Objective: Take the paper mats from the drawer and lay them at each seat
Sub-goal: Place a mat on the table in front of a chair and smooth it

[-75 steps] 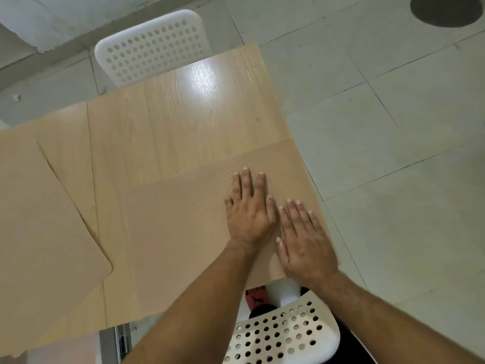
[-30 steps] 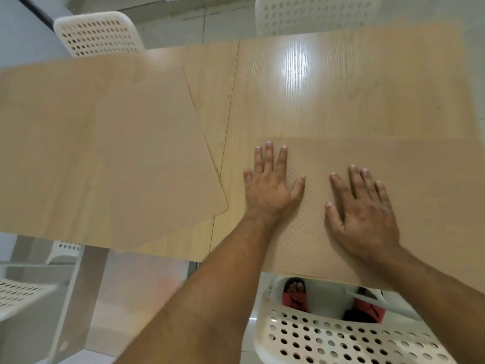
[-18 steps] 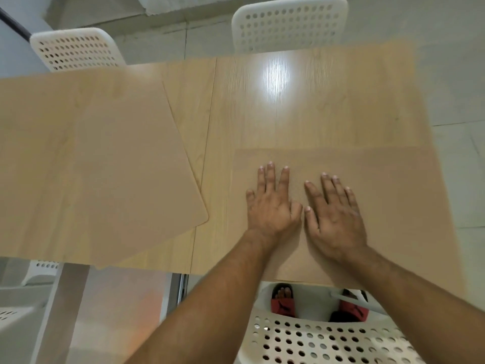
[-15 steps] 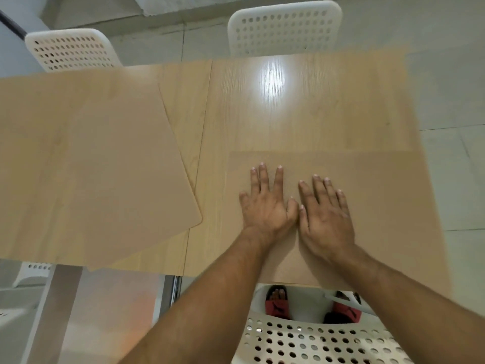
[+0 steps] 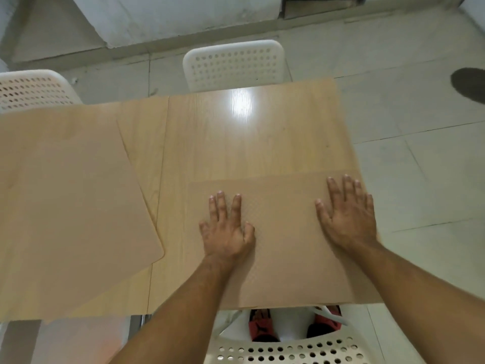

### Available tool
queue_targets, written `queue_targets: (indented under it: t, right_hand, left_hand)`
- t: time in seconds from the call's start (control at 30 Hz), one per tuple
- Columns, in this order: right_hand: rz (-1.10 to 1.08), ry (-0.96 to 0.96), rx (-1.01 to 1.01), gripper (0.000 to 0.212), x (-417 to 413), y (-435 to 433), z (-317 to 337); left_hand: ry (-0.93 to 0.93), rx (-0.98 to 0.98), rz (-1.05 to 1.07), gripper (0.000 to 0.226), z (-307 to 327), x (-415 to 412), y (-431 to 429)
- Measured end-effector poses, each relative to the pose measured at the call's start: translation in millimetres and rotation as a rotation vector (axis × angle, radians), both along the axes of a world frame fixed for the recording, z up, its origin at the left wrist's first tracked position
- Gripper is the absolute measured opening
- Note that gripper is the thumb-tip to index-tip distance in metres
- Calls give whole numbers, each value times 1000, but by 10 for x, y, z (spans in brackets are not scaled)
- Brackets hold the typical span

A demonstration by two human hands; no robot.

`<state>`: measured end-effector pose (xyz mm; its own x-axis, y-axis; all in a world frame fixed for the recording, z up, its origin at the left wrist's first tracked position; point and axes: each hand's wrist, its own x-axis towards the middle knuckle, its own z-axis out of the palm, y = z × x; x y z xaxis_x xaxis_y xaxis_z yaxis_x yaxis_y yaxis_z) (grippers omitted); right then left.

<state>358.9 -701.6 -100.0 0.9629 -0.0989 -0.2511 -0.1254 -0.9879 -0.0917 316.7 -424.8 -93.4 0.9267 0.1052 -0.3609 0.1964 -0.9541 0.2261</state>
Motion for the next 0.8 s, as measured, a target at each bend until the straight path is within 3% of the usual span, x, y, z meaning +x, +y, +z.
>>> queue_targets:
  t: [0.17,0.4,0.57,0.8]
  right_hand:
    - [-53,28,-4,75,-202,-161,188]
    - [162,53,191,68,-669,735,620]
    - [273,132,396,64,-1076,1450,727]
    - [505,224,530,62,-1475,2235,805]
  left_hand:
    - [12,-42,-12,76,155,-5,37]
    - [-58,-98,-1,75,491,-533,199]
    - [-126,-57,131,67,635,-1169,466]
    - [-166,7,426,64,794,-1995,966]
